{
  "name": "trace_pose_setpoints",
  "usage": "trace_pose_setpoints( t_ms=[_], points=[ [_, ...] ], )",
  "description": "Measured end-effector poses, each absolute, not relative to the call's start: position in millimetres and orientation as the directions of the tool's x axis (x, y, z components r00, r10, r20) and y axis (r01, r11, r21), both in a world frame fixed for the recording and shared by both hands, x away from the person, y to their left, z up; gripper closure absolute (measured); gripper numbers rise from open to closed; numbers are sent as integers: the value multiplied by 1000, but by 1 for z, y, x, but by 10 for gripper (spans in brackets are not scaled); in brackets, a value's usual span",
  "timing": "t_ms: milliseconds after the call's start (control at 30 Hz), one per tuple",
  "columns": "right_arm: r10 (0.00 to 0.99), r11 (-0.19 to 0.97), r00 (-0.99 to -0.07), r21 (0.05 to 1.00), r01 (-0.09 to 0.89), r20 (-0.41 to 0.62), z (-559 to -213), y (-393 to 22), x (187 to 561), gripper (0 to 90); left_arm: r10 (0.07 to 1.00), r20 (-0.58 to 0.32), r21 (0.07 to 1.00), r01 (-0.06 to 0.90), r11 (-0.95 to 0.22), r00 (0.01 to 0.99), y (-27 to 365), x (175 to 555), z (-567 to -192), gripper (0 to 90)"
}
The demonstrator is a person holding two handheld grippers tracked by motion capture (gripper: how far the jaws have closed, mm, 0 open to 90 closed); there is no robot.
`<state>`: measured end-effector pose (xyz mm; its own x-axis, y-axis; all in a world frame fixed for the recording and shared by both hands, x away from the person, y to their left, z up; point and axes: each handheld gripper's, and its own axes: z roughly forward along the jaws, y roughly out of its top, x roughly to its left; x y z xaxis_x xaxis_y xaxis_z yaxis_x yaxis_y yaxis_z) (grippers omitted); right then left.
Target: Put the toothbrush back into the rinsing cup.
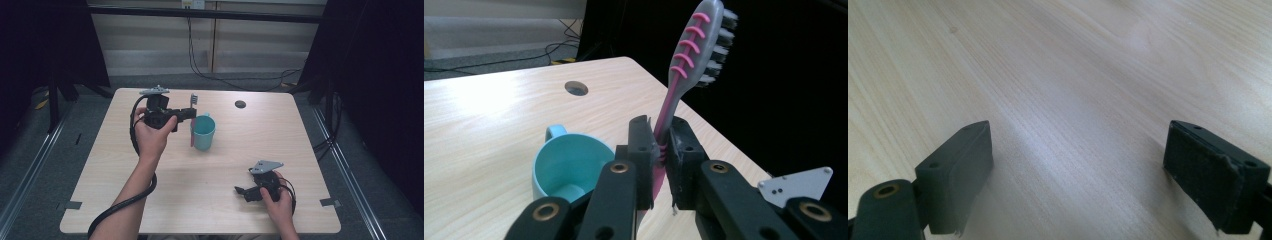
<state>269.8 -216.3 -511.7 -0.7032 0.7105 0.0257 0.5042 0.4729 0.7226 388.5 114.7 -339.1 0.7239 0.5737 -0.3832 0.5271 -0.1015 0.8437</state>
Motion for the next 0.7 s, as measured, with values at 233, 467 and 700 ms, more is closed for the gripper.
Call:
trace_pose_setpoints(
  t_ms=[233,467,700],
  points=[
    [709,474,-705,723,502,24,-512,-216,270,119,576,-382,849,521,-90,722,115,394,-332,827],
    [709,474,-704,723,502,24,-512,-216,270,119,582,-381,854,515,-76,718,116,399,-329,827],
    [709,474,-705,723,502,24,-512,-216,270,119,587,-380,861,505,-57,715,117,405,-327,827]
  ],
)
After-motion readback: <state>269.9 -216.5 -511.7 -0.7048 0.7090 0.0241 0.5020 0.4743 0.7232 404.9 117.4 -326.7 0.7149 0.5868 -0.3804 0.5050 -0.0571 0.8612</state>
